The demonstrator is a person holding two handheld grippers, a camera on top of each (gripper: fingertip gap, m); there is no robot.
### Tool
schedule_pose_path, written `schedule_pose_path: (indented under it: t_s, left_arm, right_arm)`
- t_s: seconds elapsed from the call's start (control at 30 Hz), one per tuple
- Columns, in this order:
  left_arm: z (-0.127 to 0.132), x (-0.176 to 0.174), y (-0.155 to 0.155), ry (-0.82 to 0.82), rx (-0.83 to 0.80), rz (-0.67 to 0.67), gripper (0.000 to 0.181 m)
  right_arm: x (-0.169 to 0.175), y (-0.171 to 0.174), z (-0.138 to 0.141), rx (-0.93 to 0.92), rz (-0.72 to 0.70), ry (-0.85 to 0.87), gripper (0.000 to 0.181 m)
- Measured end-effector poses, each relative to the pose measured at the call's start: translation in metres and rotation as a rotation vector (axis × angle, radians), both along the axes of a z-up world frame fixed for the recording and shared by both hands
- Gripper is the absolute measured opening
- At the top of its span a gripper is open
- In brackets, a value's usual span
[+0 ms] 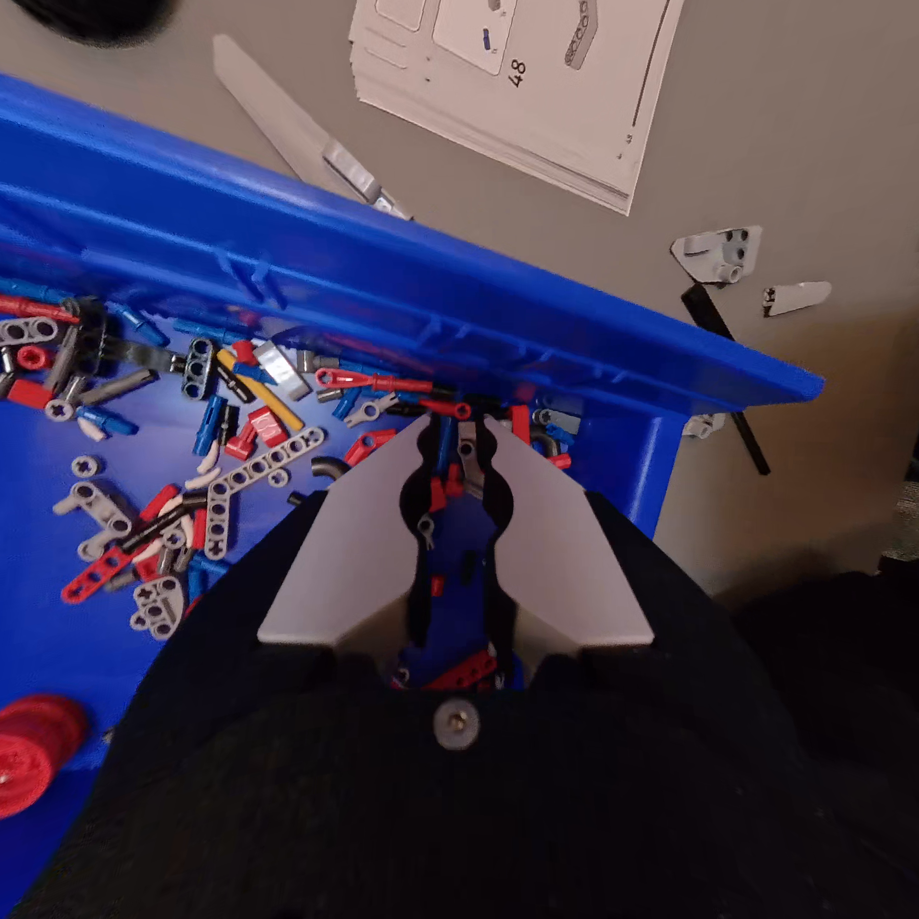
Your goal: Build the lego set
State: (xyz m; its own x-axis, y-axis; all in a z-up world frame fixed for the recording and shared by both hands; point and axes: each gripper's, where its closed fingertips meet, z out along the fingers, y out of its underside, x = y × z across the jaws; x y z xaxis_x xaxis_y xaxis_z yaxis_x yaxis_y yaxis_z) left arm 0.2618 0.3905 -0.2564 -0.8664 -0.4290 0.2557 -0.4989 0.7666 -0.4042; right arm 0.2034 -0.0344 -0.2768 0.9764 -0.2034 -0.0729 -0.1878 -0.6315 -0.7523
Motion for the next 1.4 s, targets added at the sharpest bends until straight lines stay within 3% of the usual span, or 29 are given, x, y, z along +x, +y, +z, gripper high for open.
schedule_pose_path:
  t_s: [0.33, 0.4, 0.67, 1.27, 1.4]
  left_arm:
    - [-0.015, 0.005, -0.008, 0.01, 0.009, -0.032, 0.011]
    - [-0.015, 0.007, -0.005, -0.005, 0.017, -0.019, 0.016]
    - [-0.014, 0.014, 0.016, -0.053, 0.138, 0.046, 0.009]
    - [-0.014, -0.012, -0.014, 0.05, 0.003, -0.112, 0.009]
    - [-0.016, -0.012, 0.002, 0.047, 0.045, -0.08, 0.008]
  right_arm:
    - [0.0, 0.0, 0.0, 0.002, -0.002, 0.009, 0.006]
    - [0.001, 0.0, 0.0, 0.003, -0.006, 0.01, 0.006]
    - [0.002, 0.0, 0.0, -0.003, -0.01, -0.012, 0.006]
    - [0.004, -0.001, 0.0, -0.009, -0.022, -0.035, 0.006]
    - [0.004, -0.001, 0.0, -0.011, -0.022, -0.041, 0.006]
